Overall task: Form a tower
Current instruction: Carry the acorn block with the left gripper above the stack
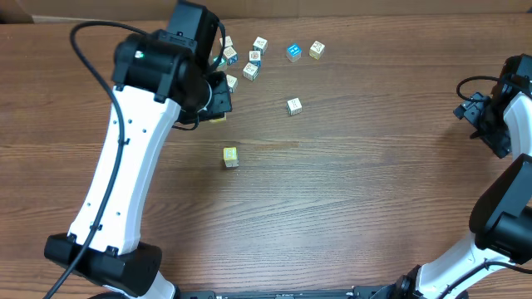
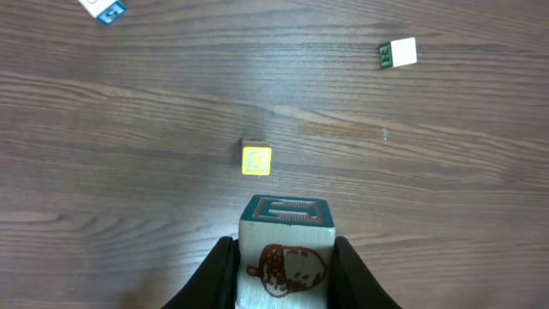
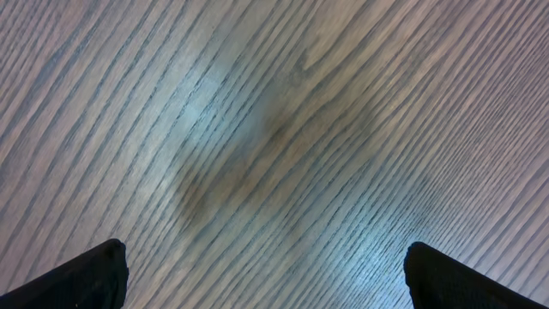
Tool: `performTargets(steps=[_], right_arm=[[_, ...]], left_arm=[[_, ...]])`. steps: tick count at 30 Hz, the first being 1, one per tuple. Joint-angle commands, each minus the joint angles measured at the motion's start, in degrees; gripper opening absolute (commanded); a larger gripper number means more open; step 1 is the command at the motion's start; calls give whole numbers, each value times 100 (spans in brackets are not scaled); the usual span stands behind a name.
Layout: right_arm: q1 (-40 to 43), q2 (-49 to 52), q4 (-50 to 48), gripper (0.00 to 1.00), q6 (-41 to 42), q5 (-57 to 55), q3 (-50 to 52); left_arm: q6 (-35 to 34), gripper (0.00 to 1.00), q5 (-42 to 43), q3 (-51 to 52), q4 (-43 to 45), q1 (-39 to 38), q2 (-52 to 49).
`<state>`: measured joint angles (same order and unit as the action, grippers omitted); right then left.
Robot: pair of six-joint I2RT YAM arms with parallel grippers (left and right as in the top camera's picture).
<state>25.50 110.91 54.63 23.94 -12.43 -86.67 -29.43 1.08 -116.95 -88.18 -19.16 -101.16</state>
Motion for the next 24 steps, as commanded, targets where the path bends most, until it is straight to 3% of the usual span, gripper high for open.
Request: performTargets(steps=[1, 16, 24], right_arm=[[24, -151, -28, 100, -20, -35, -107], [24, -151, -31, 100, -22, -35, -107], [24, -151, -28, 100, -22, -35, -107]], left_arm=[[-125, 4, 28, 511, 160, -39, -79], [-153, 4, -166, 2780, 2114, -229, -79], [-442, 4, -173, 3209, 2616, -289, -76]])
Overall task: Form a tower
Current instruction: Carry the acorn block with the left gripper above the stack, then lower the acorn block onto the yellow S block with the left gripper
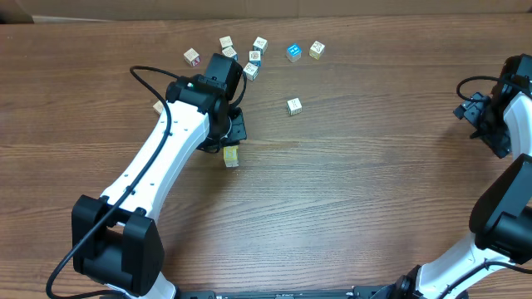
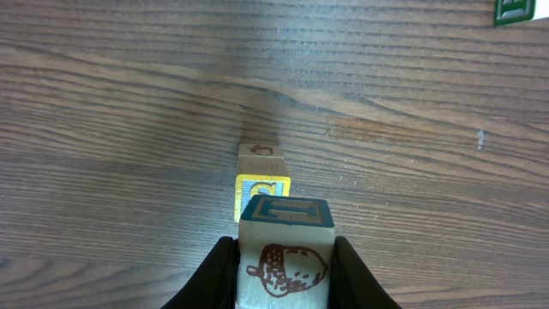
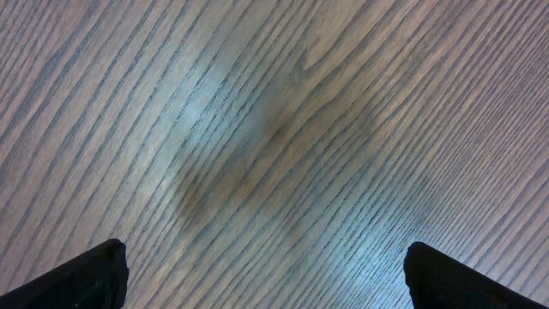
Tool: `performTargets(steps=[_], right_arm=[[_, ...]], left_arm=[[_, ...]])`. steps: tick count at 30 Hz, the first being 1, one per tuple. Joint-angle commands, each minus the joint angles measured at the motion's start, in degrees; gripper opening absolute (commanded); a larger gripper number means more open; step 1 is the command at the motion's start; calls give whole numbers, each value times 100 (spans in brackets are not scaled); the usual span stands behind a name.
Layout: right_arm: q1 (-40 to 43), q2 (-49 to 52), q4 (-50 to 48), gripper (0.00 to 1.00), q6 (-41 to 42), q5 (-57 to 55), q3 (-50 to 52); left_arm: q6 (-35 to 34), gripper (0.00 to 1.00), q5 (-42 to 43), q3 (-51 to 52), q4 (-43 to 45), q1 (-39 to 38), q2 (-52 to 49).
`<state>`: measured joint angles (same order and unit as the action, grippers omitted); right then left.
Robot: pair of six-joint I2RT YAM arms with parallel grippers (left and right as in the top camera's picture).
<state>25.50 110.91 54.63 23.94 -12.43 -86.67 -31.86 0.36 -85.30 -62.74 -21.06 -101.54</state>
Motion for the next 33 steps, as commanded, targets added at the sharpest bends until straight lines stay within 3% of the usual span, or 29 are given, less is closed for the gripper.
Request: performTargets(steps=[1, 14, 24, 33], right_arm=[[24, -151, -28, 100, -22, -35, -107], [24, -151, -28, 100, -22, -35, -107], [24, -151, -28, 100, -22, -35, -107], [24, -151, -28, 100, -22, -35, -107]], left_arm=[[-192, 4, -133, 44, 111, -111, -39], [-411, 4, -922, 44, 192, -452, -39], [-780, 4, -938, 50, 15, -496, -39], [-514, 4, -999, 190, -33, -501, -42]])
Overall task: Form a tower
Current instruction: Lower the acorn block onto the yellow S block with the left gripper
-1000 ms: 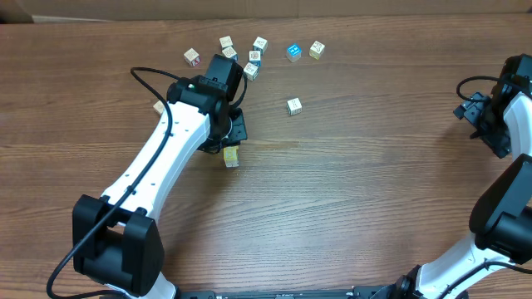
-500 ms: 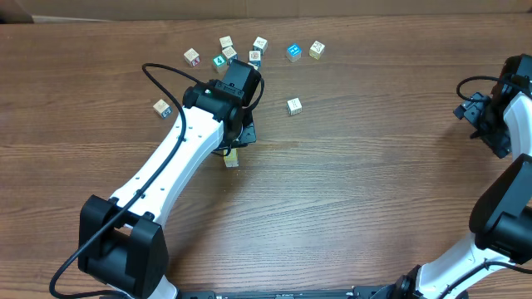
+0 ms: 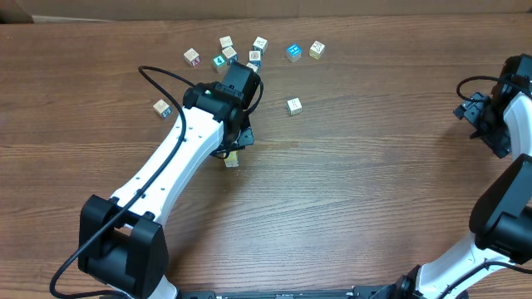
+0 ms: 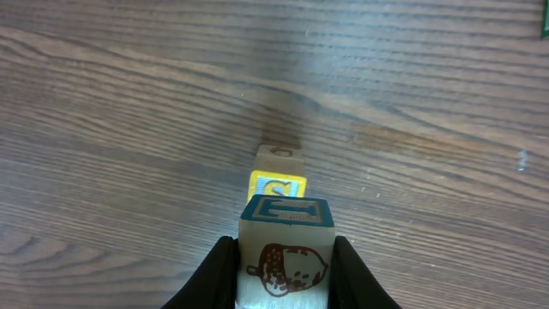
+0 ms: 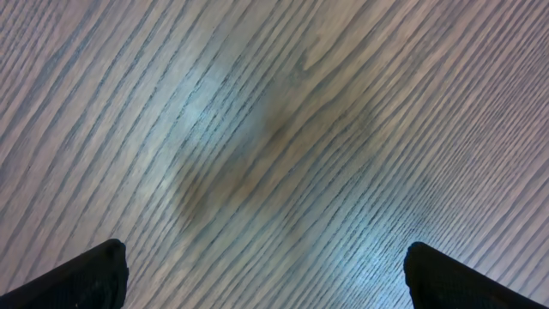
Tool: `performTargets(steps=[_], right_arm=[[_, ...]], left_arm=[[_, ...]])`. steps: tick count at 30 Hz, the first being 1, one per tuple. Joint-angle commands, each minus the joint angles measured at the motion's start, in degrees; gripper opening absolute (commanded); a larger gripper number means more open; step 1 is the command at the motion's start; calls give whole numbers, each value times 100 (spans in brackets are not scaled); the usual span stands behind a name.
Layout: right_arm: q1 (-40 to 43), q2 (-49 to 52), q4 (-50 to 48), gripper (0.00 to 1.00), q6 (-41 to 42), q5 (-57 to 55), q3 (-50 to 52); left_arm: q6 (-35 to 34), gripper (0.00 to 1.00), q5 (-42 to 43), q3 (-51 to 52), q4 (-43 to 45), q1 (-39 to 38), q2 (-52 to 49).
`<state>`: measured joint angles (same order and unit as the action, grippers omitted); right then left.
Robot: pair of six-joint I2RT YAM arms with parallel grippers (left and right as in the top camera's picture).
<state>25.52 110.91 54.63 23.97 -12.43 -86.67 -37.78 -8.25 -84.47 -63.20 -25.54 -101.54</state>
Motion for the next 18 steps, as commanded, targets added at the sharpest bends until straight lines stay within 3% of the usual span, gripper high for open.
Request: performTargets(steps=[1, 18], right_arm=[[22, -151, -28, 100, -24, -35, -107], [22, -151, -28, 100, -22, -35, -107]], left_arm=[[151, 4, -136, 149, 55, -52, -42], [531, 4, -140, 278, 186, -52, -46]])
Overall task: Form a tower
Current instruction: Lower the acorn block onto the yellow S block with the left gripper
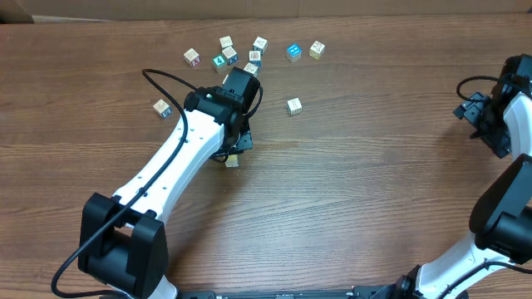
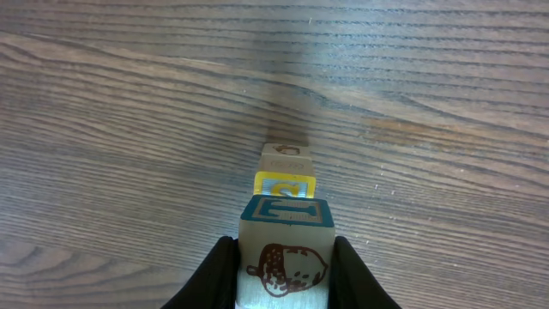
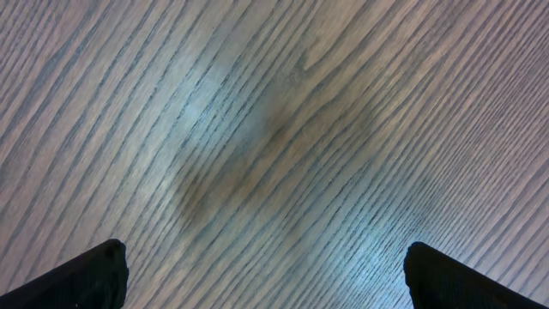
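Observation:
My left gripper (image 2: pixel 286 273) is shut on a wooden block (image 2: pixel 286 245) with a brown acorn drawing and a blue-framed top face. Just beyond and below it, a yellow-topped block (image 2: pixel 285 183) sits on the table. From overhead the left gripper (image 1: pixel 237 141) covers that yellow block (image 1: pixel 232 161), only its lower edge showing. Far to the right, my right gripper (image 3: pixel 266 275) hangs open over bare wood, its fingertips (image 3: pixel 93 273) wide apart.
Several loose letter blocks lie at the back of the table, among them a blue one (image 1: pixel 293 52), a tan one (image 1: pixel 317 49) and a white one (image 1: pixel 293 105). Another block (image 1: pixel 161 108) lies left of my left arm. The right arm (image 1: pixel 507 108) stands at the table's right edge.
The left gripper with the acorn block has shifted slightly, so the yellow block sits a little higher and further right in the wrist view. The right arm is unchanged.
The left gripper held the acorn block up near the back cluster, the yellow block lying apart on the table. Then it stood close over the yellow block, and it has stayed there, the held block lining up more closely with it. The right gripper stayed open and still.

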Tool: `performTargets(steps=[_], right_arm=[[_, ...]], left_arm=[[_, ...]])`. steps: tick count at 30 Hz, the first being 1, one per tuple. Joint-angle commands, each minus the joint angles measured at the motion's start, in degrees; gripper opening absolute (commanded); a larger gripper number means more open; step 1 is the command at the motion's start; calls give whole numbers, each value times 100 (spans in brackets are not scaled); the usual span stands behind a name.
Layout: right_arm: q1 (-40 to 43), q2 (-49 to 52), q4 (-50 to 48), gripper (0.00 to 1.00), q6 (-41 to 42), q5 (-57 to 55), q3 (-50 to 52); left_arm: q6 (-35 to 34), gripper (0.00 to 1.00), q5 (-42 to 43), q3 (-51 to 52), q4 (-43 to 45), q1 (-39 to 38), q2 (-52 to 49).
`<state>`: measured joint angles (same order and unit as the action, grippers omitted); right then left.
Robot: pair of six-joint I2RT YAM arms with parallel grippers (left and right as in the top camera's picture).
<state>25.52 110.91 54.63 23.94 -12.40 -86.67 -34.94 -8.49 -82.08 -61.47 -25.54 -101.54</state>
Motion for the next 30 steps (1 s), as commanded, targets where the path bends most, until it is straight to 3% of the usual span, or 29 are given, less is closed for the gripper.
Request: performTargets(steps=[1, 30], right_arm=[[22, -151, -28, 100, -20, -37, -107], [22, -151, -28, 100, -22, -37, -107]], left_arm=[[247, 4, -116, 39, 22, -52, -48], [260, 4, -201, 315, 376, -52, -48]])
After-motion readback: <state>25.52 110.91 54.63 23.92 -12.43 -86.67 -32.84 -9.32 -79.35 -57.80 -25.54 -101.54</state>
